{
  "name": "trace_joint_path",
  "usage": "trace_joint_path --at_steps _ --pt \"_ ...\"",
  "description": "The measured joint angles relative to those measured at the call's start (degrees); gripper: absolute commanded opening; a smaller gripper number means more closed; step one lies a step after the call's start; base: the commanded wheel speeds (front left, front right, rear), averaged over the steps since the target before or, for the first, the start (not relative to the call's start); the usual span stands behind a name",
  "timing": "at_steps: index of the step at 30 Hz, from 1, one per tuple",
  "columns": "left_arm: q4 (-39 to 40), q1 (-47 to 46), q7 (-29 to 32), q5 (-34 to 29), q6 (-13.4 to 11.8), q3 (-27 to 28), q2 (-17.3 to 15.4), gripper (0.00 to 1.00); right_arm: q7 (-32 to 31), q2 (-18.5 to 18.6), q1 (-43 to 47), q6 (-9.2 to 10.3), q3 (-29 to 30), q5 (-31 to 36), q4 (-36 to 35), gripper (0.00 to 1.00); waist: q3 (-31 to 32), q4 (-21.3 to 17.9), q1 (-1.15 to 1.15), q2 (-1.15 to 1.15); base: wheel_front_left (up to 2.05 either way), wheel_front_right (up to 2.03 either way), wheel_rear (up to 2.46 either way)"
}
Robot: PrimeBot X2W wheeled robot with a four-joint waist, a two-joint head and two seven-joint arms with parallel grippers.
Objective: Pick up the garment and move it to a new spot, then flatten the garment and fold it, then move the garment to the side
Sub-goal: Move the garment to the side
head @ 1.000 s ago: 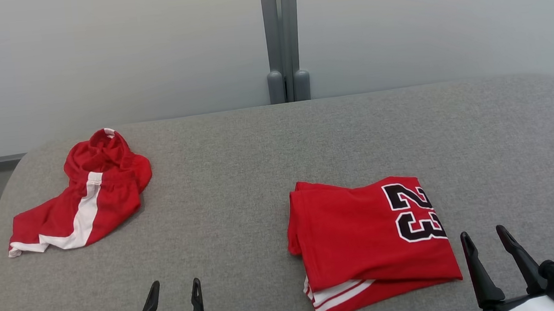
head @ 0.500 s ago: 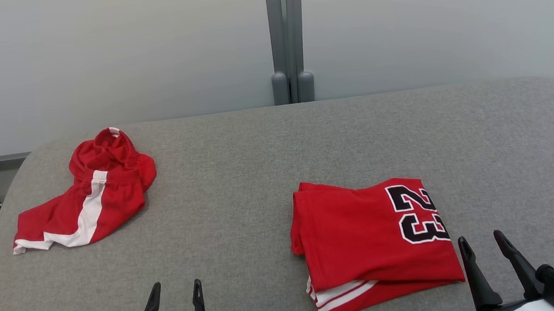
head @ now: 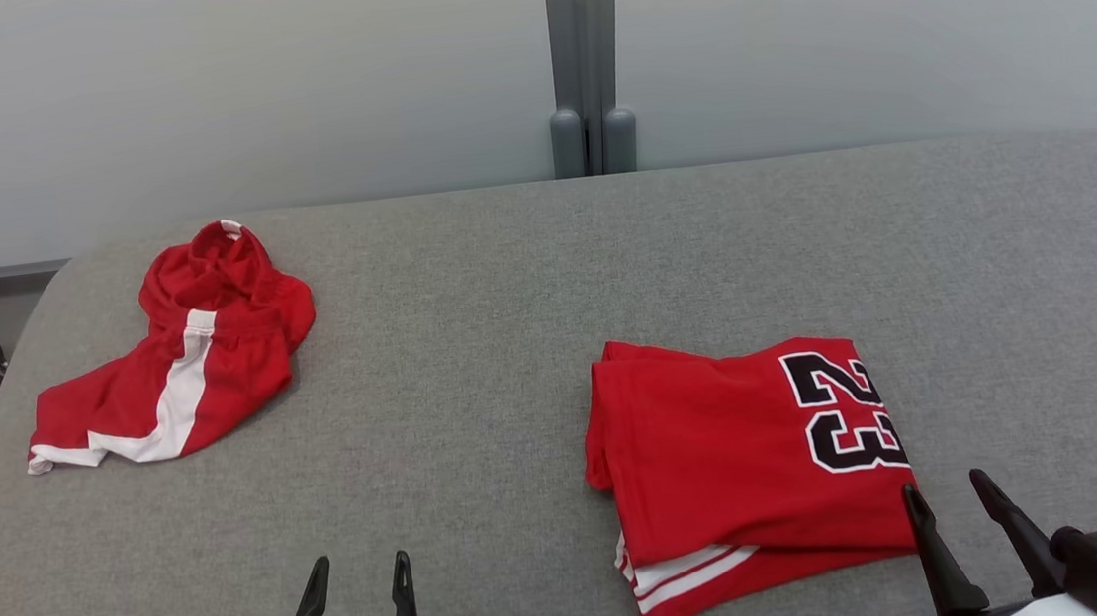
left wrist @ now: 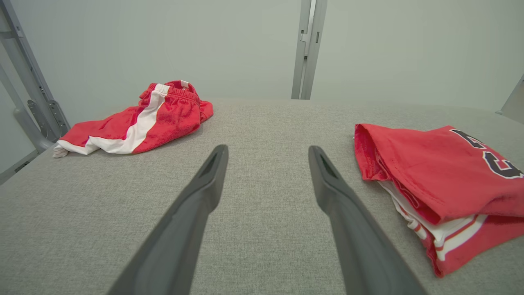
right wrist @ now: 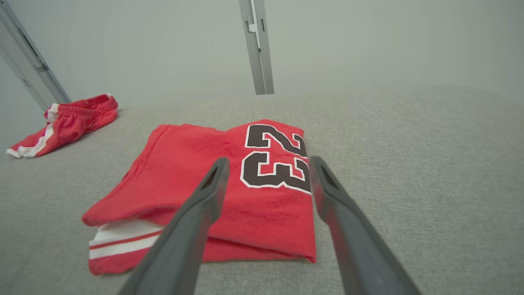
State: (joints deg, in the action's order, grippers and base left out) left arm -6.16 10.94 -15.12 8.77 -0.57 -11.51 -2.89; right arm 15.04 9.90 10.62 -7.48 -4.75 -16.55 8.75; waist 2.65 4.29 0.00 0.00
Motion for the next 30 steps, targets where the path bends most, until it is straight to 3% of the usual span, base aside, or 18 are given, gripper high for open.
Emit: trace_joint_path --at_steps 9,18,23,24,25,26,30 --pt "0.0 -1.5 0.0 -0.1 0.2 -1.8 0.0 1.0 -1.0 6.3 -9.1 -0.01 -5.9 -11.3 10.1 1.0 -3.4 0.2 0.0 0.0 0.0 0.0 0.0" --pt "0.5 -5.0 0.0 0.0 0.0 -3.7 0.0 1.0 -12.0 16.5 -20.2 0.0 -11.7 -25.7 15.4 1.0 -7.7 1.3 0.0 0.0 0.0 0.0 0.0" --pt "0.6 -6.6 0.0 0.5 -0.3 -4.2 0.0 1.0 -16.1 18.4 -24.1 0.0 -16.2 -28.7 17.7 1.0 -10.7 2.1 0.0 0.0 0.0 0.0 0.0" --pt "0.6 -6.9 0.0 0.6 -0.3 -4.3 0.0 1.0 -16.8 18.5 -24.8 0.0 -17.4 -29.1 18.3 0.95 -11.4 2.2 0.0 0.0 0.0 0.0 0.0" --pt "0.6 -7.1 0.0 0.6 -0.3 -4.3 0.0 1.0 -17.4 18.5 -25.5 0.0 -18.6 -29.5 18.8 0.4 -12.0 2.3 0.0 0.0 0.0 0.0 0.0" --pt "0.6 -7.3 0.0 0.6 -0.3 -4.4 0.0 1.0 -17.8 18.4 -26.0 0.0 -19.5 -29.7 19.2 0.02 -12.4 2.4 0.0 0.0 0.0 0.0 0.0" --pt "0.9 -8.5 0.0 0.7 -0.5 -4.5 0.0 1.0 -16.1 19.5 -28.5 -0.08 -21.7 -29.6 20.5 0.0 -14.5 2.6 0.0 0.0 0.0 0.0 0.0"
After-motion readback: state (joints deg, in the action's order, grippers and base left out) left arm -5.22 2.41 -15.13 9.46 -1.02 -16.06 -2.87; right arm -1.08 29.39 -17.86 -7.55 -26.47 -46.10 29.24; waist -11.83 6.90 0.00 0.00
